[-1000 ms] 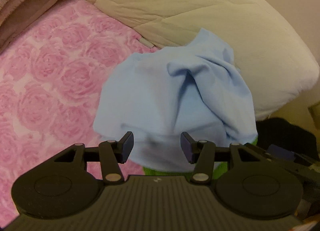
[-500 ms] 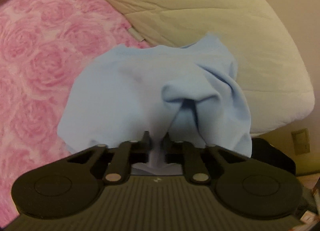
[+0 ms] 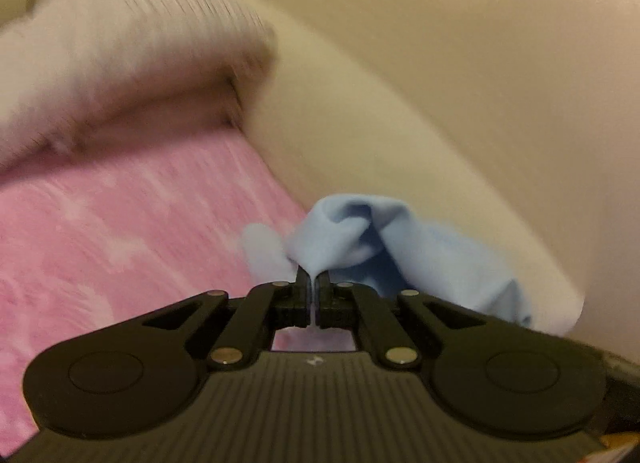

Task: Fold clothes
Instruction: 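Reach both grippers to the light-blue sweatshirt and pinch its fabric, then carry the sweatshirt with both grippers and drop it on the open bed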

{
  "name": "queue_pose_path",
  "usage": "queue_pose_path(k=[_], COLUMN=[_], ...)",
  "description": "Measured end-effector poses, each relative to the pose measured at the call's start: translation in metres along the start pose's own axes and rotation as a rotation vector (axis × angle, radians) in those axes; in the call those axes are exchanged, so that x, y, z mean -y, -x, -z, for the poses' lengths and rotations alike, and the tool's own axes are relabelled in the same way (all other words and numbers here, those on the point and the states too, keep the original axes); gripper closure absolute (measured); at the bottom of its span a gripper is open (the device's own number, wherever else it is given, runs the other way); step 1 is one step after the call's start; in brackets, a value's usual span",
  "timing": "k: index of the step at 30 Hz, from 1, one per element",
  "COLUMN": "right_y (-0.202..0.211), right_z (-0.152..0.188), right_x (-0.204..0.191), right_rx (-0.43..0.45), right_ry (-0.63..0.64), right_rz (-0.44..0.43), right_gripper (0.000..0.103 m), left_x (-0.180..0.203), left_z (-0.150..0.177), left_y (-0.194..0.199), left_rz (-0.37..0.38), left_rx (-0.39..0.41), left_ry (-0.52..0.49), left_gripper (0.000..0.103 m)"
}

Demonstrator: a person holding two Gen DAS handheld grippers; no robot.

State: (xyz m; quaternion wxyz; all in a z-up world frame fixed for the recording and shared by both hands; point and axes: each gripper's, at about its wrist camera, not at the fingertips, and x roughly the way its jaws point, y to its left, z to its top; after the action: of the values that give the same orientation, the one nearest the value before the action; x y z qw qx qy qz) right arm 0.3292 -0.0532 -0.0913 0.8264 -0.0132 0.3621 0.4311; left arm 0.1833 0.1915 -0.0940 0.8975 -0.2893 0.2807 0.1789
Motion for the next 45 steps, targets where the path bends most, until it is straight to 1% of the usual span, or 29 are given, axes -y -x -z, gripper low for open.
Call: queue_pose_path(k=[3, 5, 7, 10, 14, 16, 18, 21, 22, 23, 24, 25, 26, 27, 28, 29, 31, 33, 34, 37, 39, 41, 45], right_y=[0.018, 0.031, 0.041, 0.05, 0.063, 0.069, 0.085, 0.11, 0.119, 0.123, 0.126, 0.125, 0.122, 0.119, 0.116, 0.115, 0.115, 0.113, 0.111, 0.108, 0.096, 0.086, 0.089], right_z=[-0.006, -0.006, -0.006, 0.006, 0.027, 0.038, 0.05, 0.07, 0.077, 0.085, 0.096, 0.11, 0.126, 0.142, 0.159, 0.177, 0.215, 0.243, 0.255, 0.28, 0.285, 0.287, 0.271], right_x=[-0.057, -0.097, -0.138, -0.191, -0.265, -0.306, -0.346, -0.406, -0.429, -0.452, -0.479, -0.508, -0.536, -0.564, -0.589, -0.61, -0.642, -0.655, -0.655, -0.643, -0.623, -0.604, -0.57], right_rx=[0.046, 0.069, 0.08, 0.069, 0.041, 0.04, 0.045, 0.057, 0.06, 0.055, 0.036, -0.011, -0.08, -0.149, -0.217, -0.274, -0.354, -0.423, -0.464, -0.561, -0.593, -0.623, -0.647], right_ry=[0.076, 0.117, 0.142, 0.141, 0.12, 0.128, 0.141, 0.17, 0.184, 0.206, 0.241, 0.285, 0.334, 0.382, 0.438, 0.506, 0.629, 0.688, 0.701, 0.728, 0.732, 0.727, 0.646], right_rz=[-0.124, -0.215, -0.305, -0.411, -0.541, -0.584, -0.624, -0.681, -0.7, -0.722, -0.752, -0.776, -0.793, -0.809, -0.812, -0.802, -0.787, -0.759, -0.74, -0.684, -0.643, -0.607, -0.589], right_gripper=[0.099, 0.099, 0.099, 0.099, 0.099, 0.099, 0.099, 0.099, 0.099, 0.099, 0.099, 0.099, 0.099, 0.099, 0.094, 0.092, 0.092, 0.092, 0.091, 0.091, 0.091, 0.091, 0.091], left_x=[-0.023, -0.039, -0.056, -0.082, -0.119, -0.136, -0.151, -0.184, -0.199, -0.213, -0.231, -0.25, -0.27, -0.29, -0.308, -0.323, -0.35, -0.355, -0.358, -0.366, -0.359, -0.341, -0.317], left_z=[-0.009, -0.011, -0.012, -0.011, -0.009, -0.005, 0.0, 0.016, 0.022, 0.03, 0.041, 0.053, 0.069, 0.085, 0.101, 0.118, 0.153, 0.18, 0.193, 0.233, 0.251, 0.271, 0.284], left_y=[0.078, 0.13, 0.181, 0.254, 0.333, 0.365, 0.397, 0.448, 0.461, 0.474, 0.487, 0.499, 0.51, 0.521, 0.531, 0.541, 0.559, 0.569, 0.573, 0.587, 0.581, 0.581, 0.56], left_rz=[-0.039, -0.056, -0.093, -0.14, -0.193, -0.223, -0.249, -0.305, -0.342, -0.38, -0.44, -0.499, -0.56, -0.595, -0.621, -0.645, -0.689, -0.703, -0.71, -0.729, -0.717, -0.702, -0.686], left_rx=[0.118, 0.175, 0.214, 0.269, 0.304, 0.322, 0.341, 0.363, 0.355, 0.345, 0.323, 0.3, 0.278, 0.25, 0.217, 0.186, 0.139, 0.104, 0.087, 0.035, 0.0, -0.029, -0.069], left_ry=[0.016, 0.025, 0.021, 0.028, 0.002, -0.006, -0.014, 0.01, 0.031, 0.054, 0.097, 0.141, 0.196, 0.243, 0.297, 0.351, 0.446, 0.482, 0.5, 0.554, 0.587, 0.6, 0.581], left_gripper=[0.103, 0.103, 0.103, 0.103, 0.103, 0.103, 0.103, 0.103, 0.103, 0.099, 0.095, 0.092, 0.089, 0.089, 0.089, 0.089, 0.089, 0.089, 0.089, 0.088, 0.086, 0.086, 0.086])
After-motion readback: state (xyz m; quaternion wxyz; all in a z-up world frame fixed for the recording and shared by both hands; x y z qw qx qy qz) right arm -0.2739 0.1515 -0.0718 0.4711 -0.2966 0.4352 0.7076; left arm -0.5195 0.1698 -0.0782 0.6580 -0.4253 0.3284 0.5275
